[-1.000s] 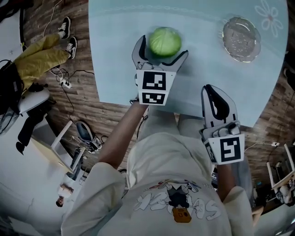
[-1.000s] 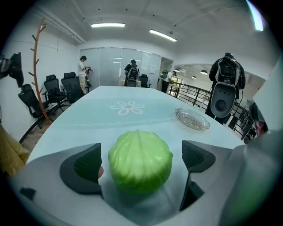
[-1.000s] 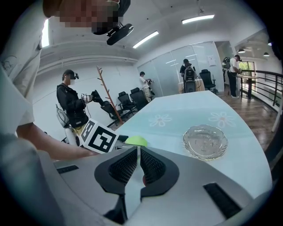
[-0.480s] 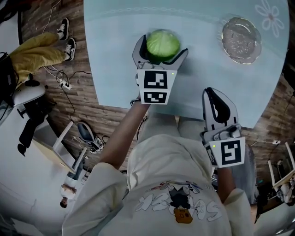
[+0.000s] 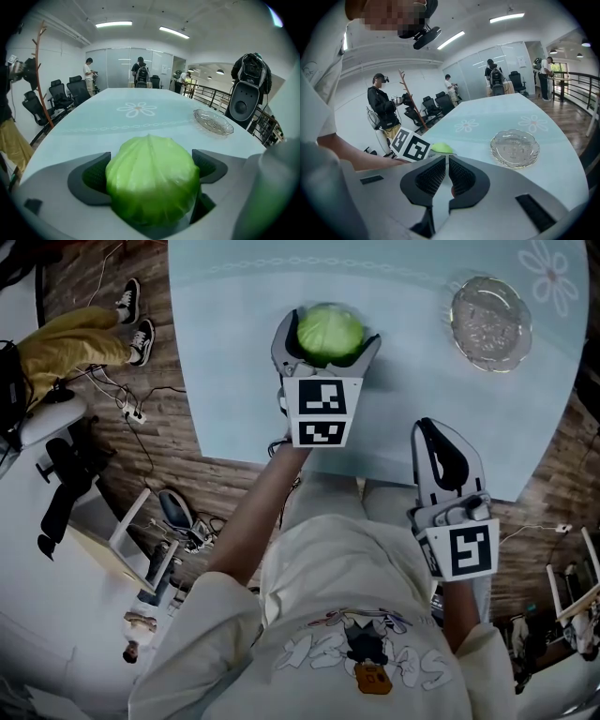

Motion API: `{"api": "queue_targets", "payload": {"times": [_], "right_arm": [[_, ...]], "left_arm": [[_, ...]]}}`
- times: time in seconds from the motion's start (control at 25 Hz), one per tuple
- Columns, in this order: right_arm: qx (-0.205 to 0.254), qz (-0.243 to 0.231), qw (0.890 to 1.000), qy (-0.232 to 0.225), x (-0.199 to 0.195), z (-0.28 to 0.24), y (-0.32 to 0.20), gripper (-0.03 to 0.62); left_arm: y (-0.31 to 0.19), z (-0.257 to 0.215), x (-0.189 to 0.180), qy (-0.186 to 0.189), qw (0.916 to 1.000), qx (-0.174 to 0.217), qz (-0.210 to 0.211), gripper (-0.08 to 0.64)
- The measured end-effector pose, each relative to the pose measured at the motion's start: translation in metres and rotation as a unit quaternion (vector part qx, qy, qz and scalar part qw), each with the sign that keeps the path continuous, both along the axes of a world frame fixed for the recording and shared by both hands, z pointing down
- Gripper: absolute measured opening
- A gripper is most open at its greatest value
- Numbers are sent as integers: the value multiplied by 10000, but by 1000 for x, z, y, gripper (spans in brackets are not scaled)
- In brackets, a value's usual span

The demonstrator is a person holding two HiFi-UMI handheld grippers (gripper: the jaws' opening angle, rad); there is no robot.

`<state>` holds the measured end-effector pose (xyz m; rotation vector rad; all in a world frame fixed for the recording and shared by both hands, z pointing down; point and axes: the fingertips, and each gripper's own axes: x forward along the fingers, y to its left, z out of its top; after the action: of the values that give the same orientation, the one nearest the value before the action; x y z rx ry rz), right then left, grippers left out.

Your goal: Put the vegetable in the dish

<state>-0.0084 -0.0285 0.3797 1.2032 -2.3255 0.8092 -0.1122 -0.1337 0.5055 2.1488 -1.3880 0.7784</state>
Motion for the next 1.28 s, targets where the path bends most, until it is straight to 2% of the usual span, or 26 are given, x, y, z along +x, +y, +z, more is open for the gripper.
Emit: {"api": "queue_targets", "payload": {"times": [0.4,0.56,1.28], "right_arm": [[25,60,10000,1,3,-1,0,38],[39,78,10000,-9,3,-3,-1,38],[184,228,9995,83,13,-16,-2,38]], "left_arm": [[0,-2,-3,187,9997,-65,-109,548],[2,-4,0,160,9999,-42,-24,548],[8,-54,34,201,9967,604,503,548]]}}
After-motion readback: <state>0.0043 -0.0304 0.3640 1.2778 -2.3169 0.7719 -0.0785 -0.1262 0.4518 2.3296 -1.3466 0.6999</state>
